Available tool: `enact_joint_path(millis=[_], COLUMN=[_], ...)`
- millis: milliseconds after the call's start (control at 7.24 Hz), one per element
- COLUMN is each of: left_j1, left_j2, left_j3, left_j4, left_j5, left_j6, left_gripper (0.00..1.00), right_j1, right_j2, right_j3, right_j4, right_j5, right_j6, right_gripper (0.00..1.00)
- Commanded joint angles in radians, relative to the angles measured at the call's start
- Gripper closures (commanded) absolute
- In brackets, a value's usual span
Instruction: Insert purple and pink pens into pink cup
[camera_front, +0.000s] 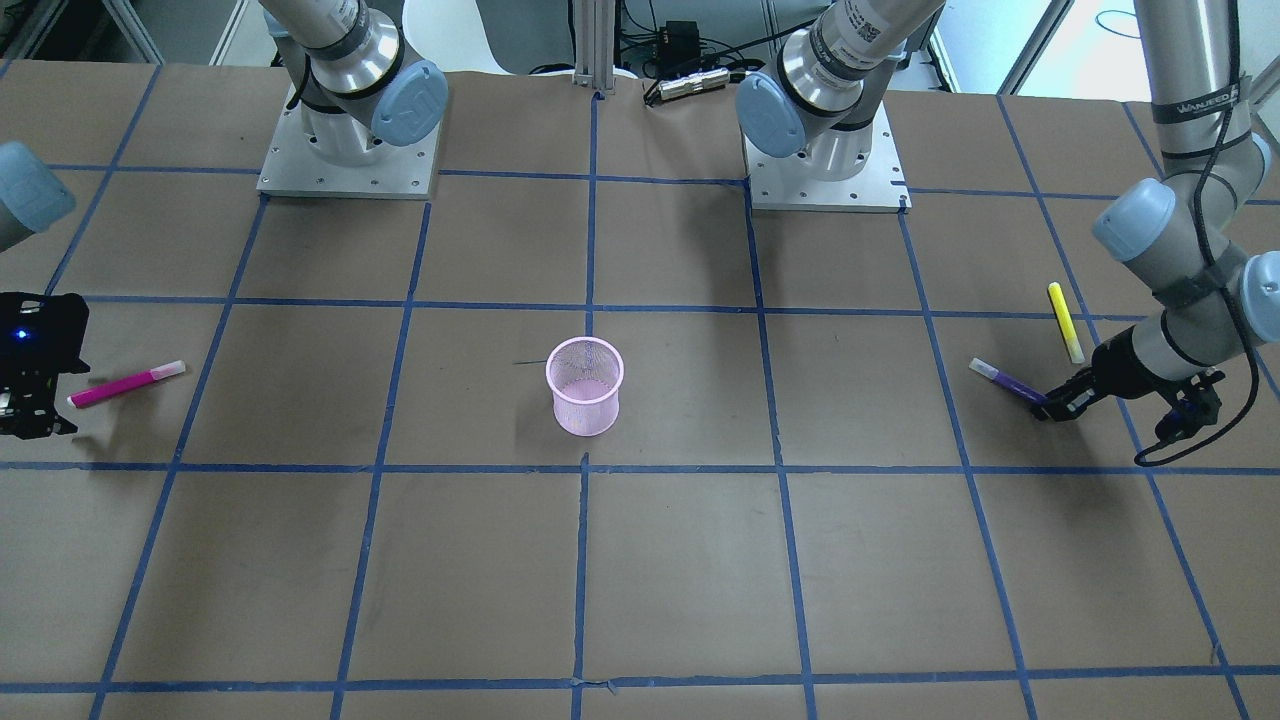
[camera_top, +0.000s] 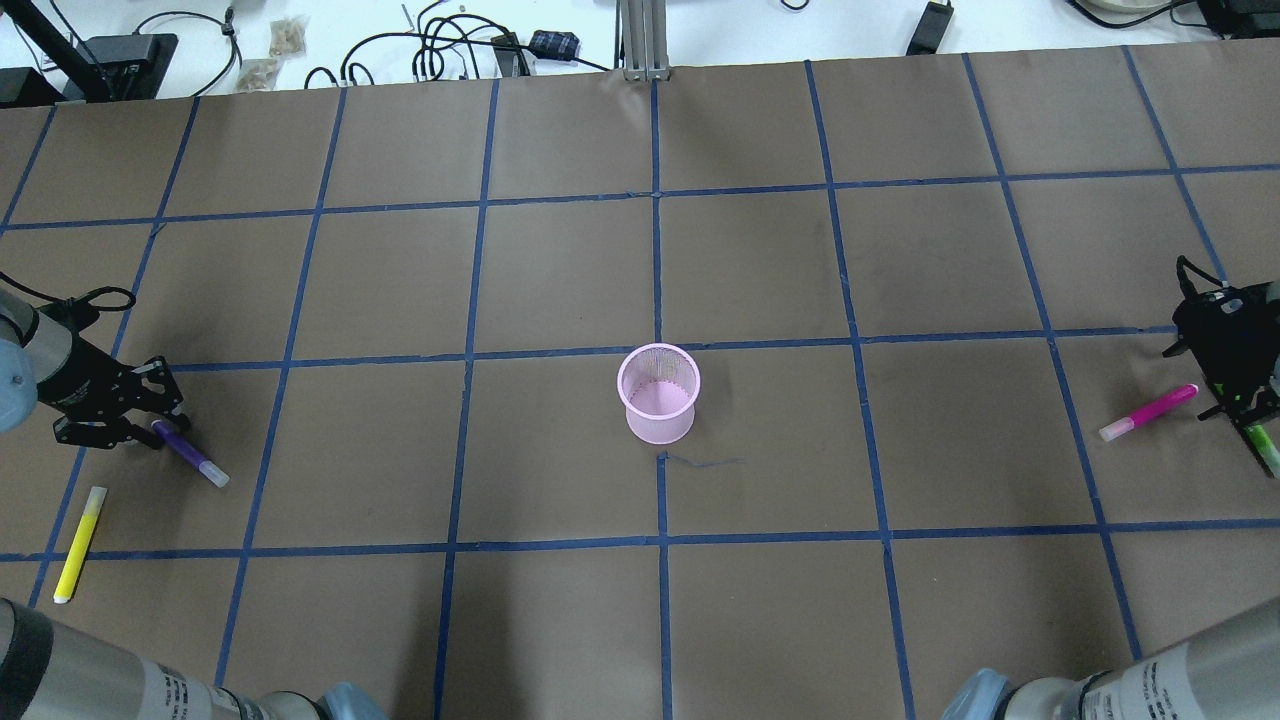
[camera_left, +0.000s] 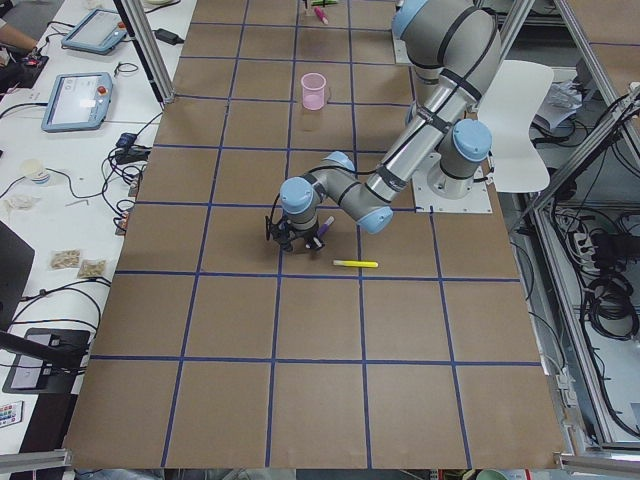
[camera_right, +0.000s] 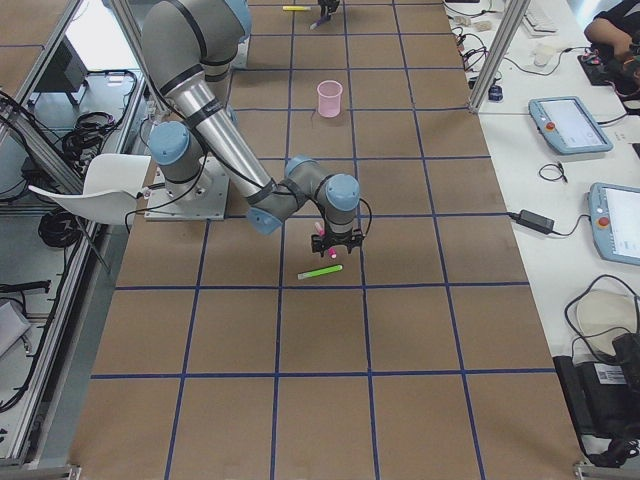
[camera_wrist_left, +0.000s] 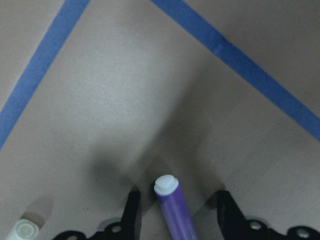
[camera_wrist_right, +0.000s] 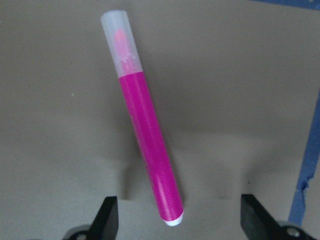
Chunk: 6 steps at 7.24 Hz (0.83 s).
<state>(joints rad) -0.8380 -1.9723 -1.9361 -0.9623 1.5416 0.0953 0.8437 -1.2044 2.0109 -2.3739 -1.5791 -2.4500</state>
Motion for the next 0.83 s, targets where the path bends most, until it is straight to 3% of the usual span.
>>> enact_joint_path(millis=[0, 138, 276, 415, 691], left_j1=[0.000, -0.009, -0.016, -0.024, -0.027], left_j2=[0.010, 0.026, 0.036, 0.046, 0.053], left_j3=[0.000, 0.000, 0.000, 0.000, 0.000], left_j4=[-0.004, -0.018, -0.036, -0.038, -0.047], left_j5=[-0.050, -0.049, -0.049, -0.049, -0.049], left_j6=[0.000, -0.012, -0.012, -0.012, -0.012], left_gripper=[1.00, 1.00, 1.00, 1.00, 1.00], right_j1=[0.000, 0.000, 0.000, 0.000, 0.005], right_j2=[0.002, -0.006, -0.009, -0.009, -0.015], right_j3=[0.005, 0.017, 0.019, 0.019, 0.003], right_j4=[0.001, -0.001, -0.002, -0.002, -0.016], right_j5=[-0.011, -0.028, -0.028, -0.030, -0.076], right_j6=[-0.001, -0.001, -0.001, 0.002, 0.009], right_gripper=[0.42, 0.79, 0.91, 1.00, 1.00])
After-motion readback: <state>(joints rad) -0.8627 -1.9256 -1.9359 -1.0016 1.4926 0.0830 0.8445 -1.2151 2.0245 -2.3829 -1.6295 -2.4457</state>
